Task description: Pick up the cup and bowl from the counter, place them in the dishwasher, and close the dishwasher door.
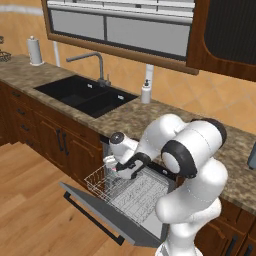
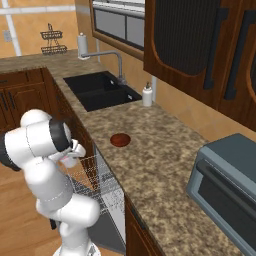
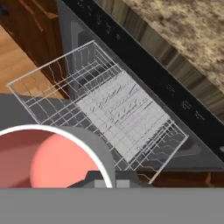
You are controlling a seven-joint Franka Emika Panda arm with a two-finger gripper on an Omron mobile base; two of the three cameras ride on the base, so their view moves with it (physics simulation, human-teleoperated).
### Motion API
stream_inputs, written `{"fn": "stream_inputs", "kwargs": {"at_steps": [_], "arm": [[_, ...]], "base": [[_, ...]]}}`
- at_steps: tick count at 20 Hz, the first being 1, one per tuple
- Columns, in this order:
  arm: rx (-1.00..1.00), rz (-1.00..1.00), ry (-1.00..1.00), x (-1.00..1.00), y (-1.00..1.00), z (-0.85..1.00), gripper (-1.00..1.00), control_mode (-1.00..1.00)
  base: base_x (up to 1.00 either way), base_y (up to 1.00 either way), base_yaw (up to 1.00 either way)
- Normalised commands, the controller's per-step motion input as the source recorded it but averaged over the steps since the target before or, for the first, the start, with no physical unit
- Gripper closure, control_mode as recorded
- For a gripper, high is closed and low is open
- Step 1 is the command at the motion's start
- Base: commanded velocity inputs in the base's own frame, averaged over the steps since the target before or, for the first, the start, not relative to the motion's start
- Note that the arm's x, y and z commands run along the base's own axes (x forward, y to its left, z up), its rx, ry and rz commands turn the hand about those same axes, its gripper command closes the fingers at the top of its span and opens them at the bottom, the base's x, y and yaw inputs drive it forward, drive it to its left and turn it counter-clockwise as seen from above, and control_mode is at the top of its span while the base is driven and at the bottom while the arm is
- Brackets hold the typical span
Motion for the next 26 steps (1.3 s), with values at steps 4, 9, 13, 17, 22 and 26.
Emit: {"fn": "stream_inputs", "kwargs": {"at_steps": [4, 9, 13, 17, 22, 26], "arm": [[-0.05, -0.03, -0.01, 0.49, 0.02, -0.44, 1.00, -1.00], [-0.02, 0.00, -0.02, 0.41, 0.05, -0.49, 1.00, -1.00], [-0.05, -0.04, 0.01, 0.33, 0.26, -0.57, 1.00, -1.00], [-0.07, -0.09, 0.01, 0.38, 0.32, -0.43, 1.00, -1.00], [-0.12, -0.08, 0.00, 0.39, 0.29, -0.48, 1.00, -1.00], [-0.06, -0.04, 0.00, 0.32, 0.13, -0.41, 1.00, -1.00]], "base": [[0.00, 0.00, 0.00], [0.00, 0.00, 0.00], [0.00, 0.00, 0.00], [0.00, 0.00, 0.00], [0.00, 0.00, 0.00], [0.00, 0.00, 0.00]]}}
